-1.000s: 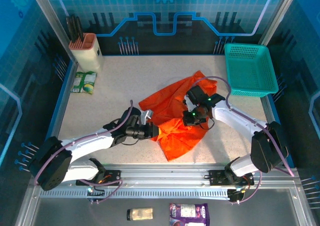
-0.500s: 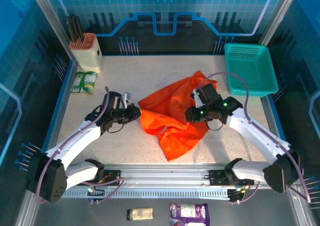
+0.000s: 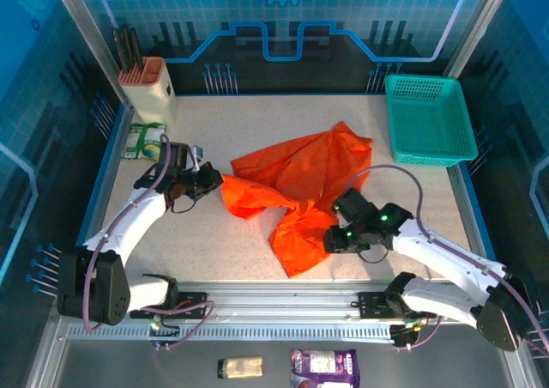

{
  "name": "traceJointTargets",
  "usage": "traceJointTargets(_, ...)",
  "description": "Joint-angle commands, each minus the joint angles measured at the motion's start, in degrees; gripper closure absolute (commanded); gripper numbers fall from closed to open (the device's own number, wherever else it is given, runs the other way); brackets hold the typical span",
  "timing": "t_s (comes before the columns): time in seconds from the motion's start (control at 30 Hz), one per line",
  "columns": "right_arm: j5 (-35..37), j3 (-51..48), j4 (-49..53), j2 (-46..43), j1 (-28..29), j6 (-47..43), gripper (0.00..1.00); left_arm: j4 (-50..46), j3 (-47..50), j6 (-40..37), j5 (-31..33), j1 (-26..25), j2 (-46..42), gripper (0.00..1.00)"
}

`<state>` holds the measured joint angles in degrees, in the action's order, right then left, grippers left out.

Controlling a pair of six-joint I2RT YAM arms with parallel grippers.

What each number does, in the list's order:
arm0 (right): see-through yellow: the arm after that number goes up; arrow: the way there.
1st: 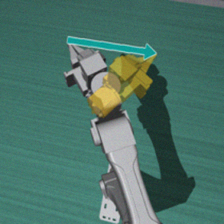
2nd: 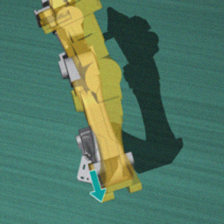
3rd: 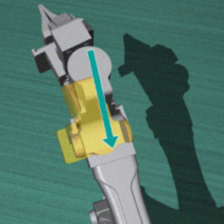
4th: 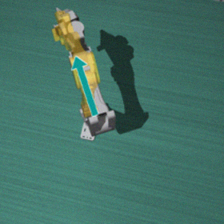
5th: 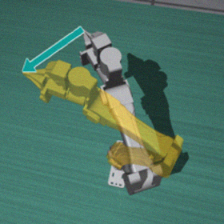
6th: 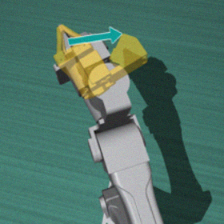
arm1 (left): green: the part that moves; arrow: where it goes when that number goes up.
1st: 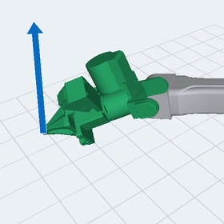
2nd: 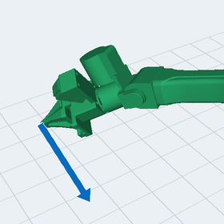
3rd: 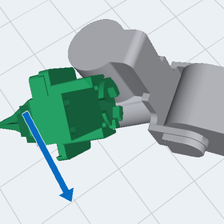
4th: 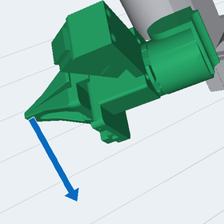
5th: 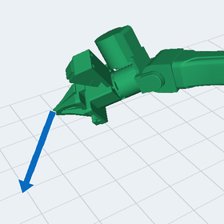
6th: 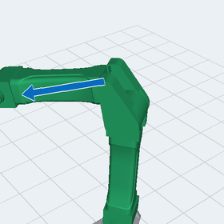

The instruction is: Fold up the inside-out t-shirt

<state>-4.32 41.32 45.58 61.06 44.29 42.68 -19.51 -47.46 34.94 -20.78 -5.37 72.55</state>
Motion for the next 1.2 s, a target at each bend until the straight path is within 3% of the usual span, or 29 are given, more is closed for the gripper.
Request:
traceJointTargets(0.0,-1.0,0.8,-6.7,5.7,7.5,6.3,0.65,-1.6,-2.6,-1.6,-1.7,2.1,1.7,1.0)
traceJointTargets(0.17,4.5,11.5,-5.3,20.5,20.1,4.3,0.64,-2.1,-4.7,-2.3,-2.7,4.6,4.5,1.0)
traceJointTargets(0.4,14.4,26.6,6.5,37.5,29.4,-3.5,0.6,-3.0,-5.9,-3.4,-4.5,8.4,6.6,1.0)
traceJointTargets(0.57,18.3,29.8,12.8,43.0,31.2,-5.0,0.58,-3.3,-6.9,-4.0,-5.4,9.4,7.7,1.0)
traceJointTargets(0.8,16.2,26.8,12.1,42.7,31.5,-5.6,0.54,-3.7,-7.3,-4.1,-6.0,10.2,8.0,1.0)
traceJointTargets(0.97,12.8,24.3,8.8,43.4,31.5,-6.4,0.54,-3.8,-7.5,-4.0,-5.9,10.5,8.0,1.0)
traceJointTargets(1.17,14.4,22.8,8.0,44.5,30.6,-5.5,0.6,-3.8,-7.4,-3.9,-5.9,10.8,7.7,1.0)
